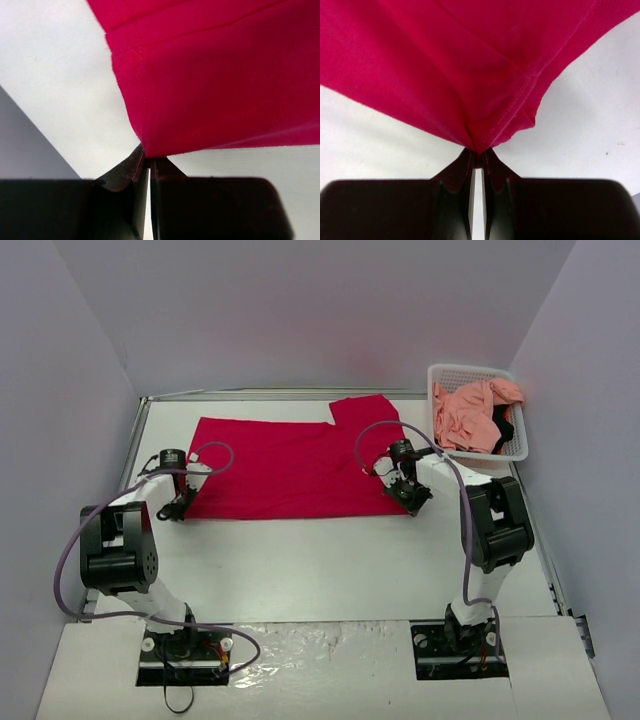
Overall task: Fold and stack the t-shirts
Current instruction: Fold the flattened tshirt in 1/3 of the way, then grap the side of the flattened tshirt furthest away from the robot with both arms
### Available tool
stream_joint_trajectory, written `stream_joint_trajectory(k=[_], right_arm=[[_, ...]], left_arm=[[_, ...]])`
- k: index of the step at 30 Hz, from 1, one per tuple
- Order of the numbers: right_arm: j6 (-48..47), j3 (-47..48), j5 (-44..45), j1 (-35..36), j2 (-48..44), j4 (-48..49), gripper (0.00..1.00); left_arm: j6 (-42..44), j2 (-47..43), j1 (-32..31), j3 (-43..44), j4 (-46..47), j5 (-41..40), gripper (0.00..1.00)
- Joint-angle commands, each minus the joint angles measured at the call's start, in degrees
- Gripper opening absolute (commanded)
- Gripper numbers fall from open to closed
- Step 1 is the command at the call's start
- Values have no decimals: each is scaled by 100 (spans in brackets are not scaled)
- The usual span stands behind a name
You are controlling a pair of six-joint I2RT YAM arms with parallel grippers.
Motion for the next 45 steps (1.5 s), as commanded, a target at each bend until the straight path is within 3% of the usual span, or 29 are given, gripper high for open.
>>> stream_joint_trajectory(k=[1,19,21,22,25,26,27,30,37,43,45], right_arm=[[-66,-84,4,-49,-534,-698,0],[-417,-357,-778,-41,-2626,-3018,0],[-505,-409,-849,-32,-2801,-3159,1],[-523,-445,-866,-32,-2845,-3282,5],[-707,-541,-980,-32,-2977,-3634,29],[-812,-559,-1024,-32,-3013,-3713,40],[-865,-568,-1051,-32,-3056,-3844,56],[-936,-463,-1025,-32,-3258,-3968,62],[-919,229,-709,-41,-3163,-3855,65],[-410,1311,-726,-41,-2381,-2933,68],[-129,1803,-813,-41,-2031,-2406,70]], left_arm=[[141,-624,41,149,-424,63,2],[958,-3147,24,-536,-2541,757,3],[1003,-3270,24,-598,-2657,793,7],[1029,-3288,24,-633,-2797,837,11],[1266,-3323,15,-712,-3184,1083,29],[1371,-3324,15,-729,-3272,1118,33],[1415,-3341,15,-764,-3360,1154,45],[1539,-3359,24,-853,-3510,1171,55],[1487,-3219,41,-423,-3449,1242,57],[724,-2491,85,631,-2624,1750,59],[337,-2183,103,1018,-1957,1883,60]])
